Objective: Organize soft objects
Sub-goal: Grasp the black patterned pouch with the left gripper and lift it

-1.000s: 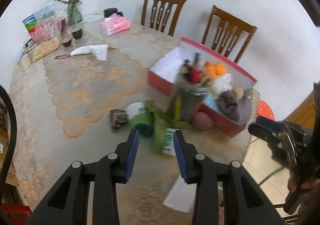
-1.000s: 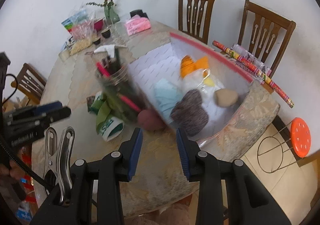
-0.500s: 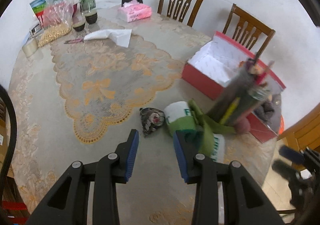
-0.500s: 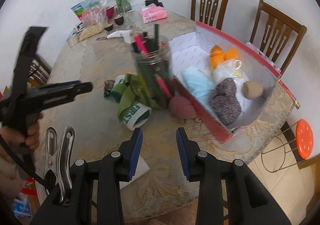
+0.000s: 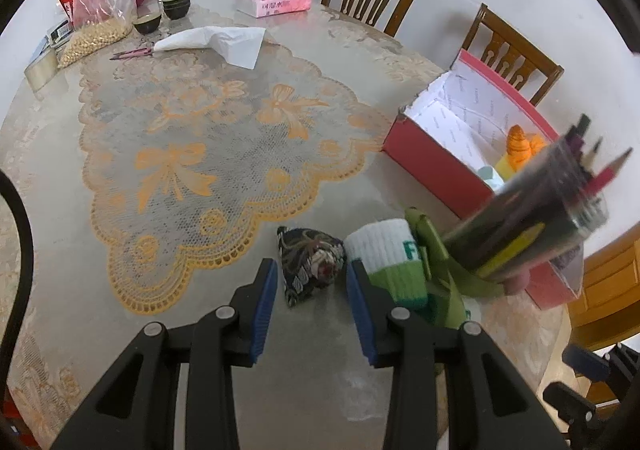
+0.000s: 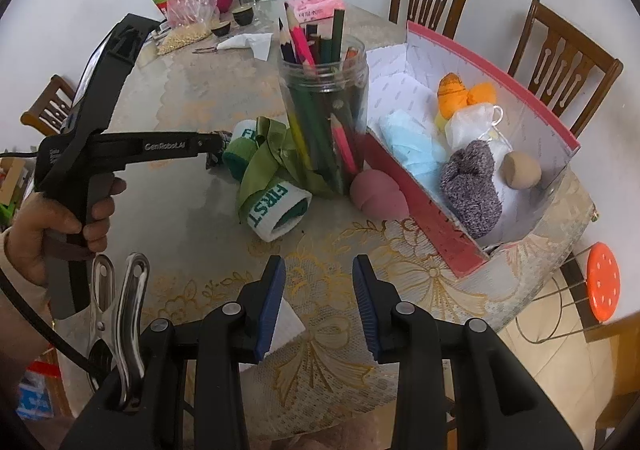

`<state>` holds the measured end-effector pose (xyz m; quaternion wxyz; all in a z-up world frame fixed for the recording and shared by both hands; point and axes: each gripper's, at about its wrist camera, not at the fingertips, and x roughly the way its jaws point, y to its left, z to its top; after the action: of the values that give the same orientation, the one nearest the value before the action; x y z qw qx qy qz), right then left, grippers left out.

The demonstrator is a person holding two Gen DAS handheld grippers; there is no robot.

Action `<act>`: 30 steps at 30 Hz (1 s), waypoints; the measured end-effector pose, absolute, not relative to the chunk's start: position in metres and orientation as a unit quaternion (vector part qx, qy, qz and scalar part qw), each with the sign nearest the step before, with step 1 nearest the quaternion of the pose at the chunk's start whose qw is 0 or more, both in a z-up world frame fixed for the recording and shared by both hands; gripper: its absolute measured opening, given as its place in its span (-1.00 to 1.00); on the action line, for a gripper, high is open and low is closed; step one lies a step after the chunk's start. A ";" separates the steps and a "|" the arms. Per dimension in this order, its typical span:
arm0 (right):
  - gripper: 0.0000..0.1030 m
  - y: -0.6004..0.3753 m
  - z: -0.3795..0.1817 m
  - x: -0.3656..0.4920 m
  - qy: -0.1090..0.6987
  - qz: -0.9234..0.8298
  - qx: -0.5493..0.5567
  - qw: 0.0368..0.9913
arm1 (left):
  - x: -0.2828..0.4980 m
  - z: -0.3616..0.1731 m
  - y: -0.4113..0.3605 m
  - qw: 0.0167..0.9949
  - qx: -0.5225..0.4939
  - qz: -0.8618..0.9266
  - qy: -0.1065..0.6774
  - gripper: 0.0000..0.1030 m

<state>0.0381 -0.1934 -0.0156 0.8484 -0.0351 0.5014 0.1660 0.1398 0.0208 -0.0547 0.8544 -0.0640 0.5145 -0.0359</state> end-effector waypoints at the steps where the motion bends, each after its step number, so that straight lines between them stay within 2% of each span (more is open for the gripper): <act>1: -0.30 -0.192 -0.017 0.039 0.503 0.167 -0.037 0.847 | 0.142 -0.057 0.021 0.853 -0.064 -0.036 0.516 -0.27; 8: -0.30 -0.181 -0.021 0.040 0.504 0.173 -0.057 0.844 | 0.148 -0.069 0.023 0.850 -0.085 -0.034 0.518 -0.27; 14: -0.30 -0.170 -0.023 0.047 0.504 0.185 -0.063 0.841 | 0.142 -0.067 0.028 0.854 -0.095 -0.039 0.510 -0.40; 30: -0.30 -0.088 -0.028 0.087 0.490 0.269 -0.041 0.828 | 0.067 -0.057 0.094 0.851 -0.159 0.033 0.500 -0.40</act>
<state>0.0871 -0.0877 -0.0285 0.8280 -0.0415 0.4901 0.2691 0.0666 0.0941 -0.0572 0.8508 -0.1592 0.4997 0.0333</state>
